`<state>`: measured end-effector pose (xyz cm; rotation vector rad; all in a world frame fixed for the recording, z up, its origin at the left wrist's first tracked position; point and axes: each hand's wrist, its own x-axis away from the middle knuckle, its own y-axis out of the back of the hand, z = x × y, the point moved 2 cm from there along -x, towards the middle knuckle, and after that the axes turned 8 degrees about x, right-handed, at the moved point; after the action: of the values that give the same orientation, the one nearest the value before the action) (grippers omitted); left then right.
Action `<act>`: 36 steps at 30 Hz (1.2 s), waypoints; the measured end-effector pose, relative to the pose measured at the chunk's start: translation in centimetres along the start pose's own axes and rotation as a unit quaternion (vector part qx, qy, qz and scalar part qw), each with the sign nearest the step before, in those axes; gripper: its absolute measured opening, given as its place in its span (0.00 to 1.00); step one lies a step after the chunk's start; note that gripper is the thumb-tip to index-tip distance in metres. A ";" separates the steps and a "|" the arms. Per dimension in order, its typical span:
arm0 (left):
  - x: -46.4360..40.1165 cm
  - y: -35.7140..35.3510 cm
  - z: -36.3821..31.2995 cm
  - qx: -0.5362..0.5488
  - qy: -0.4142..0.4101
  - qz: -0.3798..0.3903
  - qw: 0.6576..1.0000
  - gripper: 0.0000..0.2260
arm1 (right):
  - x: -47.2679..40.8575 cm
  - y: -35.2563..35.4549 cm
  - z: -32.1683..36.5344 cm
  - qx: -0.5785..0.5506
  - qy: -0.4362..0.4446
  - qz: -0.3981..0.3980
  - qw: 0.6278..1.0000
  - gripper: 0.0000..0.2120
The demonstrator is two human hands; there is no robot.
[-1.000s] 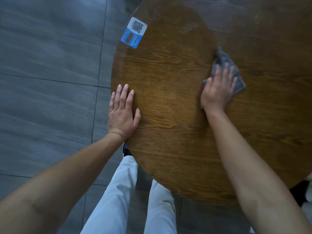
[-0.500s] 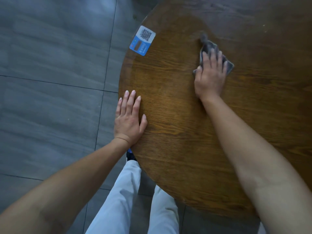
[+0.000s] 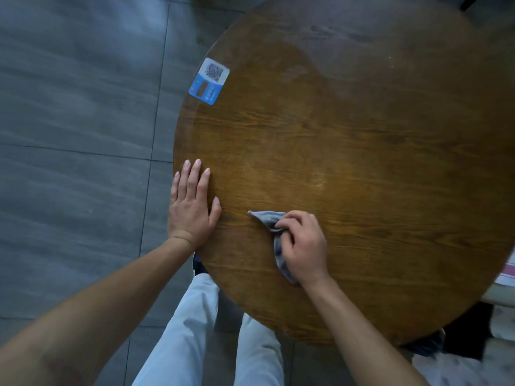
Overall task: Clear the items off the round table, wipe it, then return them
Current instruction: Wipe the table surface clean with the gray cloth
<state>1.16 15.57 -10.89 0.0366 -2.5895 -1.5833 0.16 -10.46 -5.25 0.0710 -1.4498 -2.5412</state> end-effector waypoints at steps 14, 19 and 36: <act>-0.1 0.6 0.0 0.023 -0.003 -0.004 1.000 0.28 | -9.2 3.1 -5.1 0.131 -0.169 -0.032 0.976 0.19; -0.1 0.2 -0.2 0.020 0.003 -0.014 1.000 0.28 | -3.8 -0.8 1.8 0.099 0.038 0.098 0.990 0.12; 0.0 0.2 0.4 0.004 -0.011 -0.011 1.000 0.28 | -19.1 -0.5 -0.6 0.169 -0.084 -0.034 0.981 0.27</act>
<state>1.13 16.06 -10.90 0.0481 -2.6218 -1.5884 18.77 -6.69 -7.23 -0.0445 -1.9661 -2.3715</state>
